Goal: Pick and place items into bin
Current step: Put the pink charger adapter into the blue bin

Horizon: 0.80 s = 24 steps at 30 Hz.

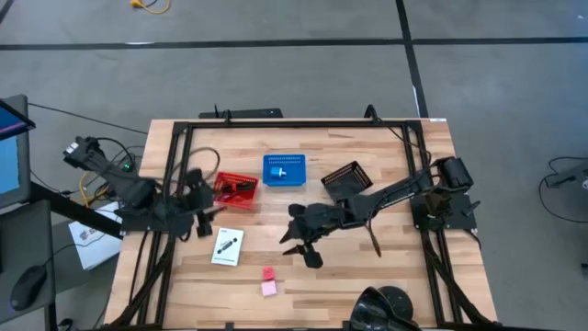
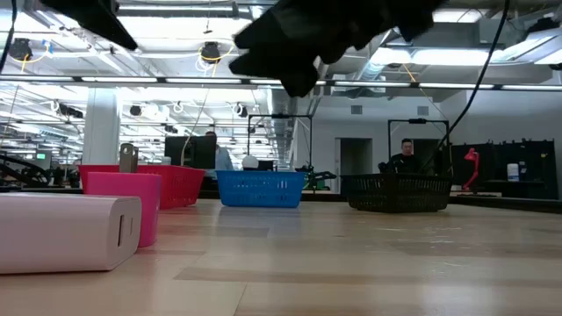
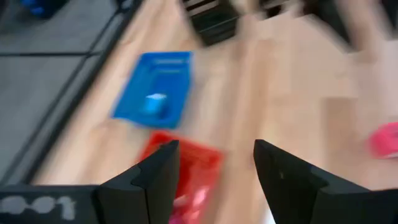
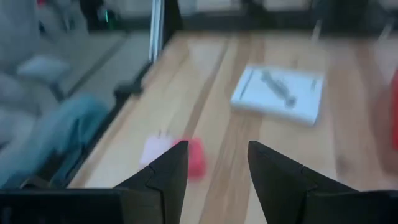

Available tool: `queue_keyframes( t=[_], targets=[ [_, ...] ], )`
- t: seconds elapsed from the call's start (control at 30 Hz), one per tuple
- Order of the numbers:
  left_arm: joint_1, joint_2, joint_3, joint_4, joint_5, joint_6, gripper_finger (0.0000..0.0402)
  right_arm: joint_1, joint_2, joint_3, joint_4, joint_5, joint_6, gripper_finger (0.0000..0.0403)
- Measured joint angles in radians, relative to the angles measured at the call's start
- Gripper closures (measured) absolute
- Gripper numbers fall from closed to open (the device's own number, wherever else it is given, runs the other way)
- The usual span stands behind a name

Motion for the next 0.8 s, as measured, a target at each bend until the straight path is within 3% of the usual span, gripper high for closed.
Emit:
queue_keyframes(
  t=[0.1, 0.27, 0.47, 0.67, 0.8],
  targets=[
    [-0.048, -0.005, -0.09, 0.156, 0.014, 0.0, 0.0206, 0.006, 0.022, -0.057, 0.157, 0.004, 0.008, 0.0242],
    [-0.106, -0.004, -0.168, 0.285, 0.008, -0.048, 0.0206, 0.025, 0.066, -0.07, 0.19, 0.001, 0.125, 0.0242],
    [-0.133, -0.004, -0.191, 0.339, -0.031, -0.059, 0.0206, 0.023, 0.138, -0.048, 0.179, 0.0, 0.097, 0.0242],
    [-0.134, -0.004, -0.192, 0.337, -0.032, -0.073, 0.0206, 0.061, 0.164, 0.027, 0.082, -0.019, -0.135, 0.024],
    [-0.134, -0.004, -0.192, 0.336, -0.03, -0.08, 0.0206, 0.082, 0.163, 0.047, 0.049, -0.018, -0.166, 0.0224]
  ],
)
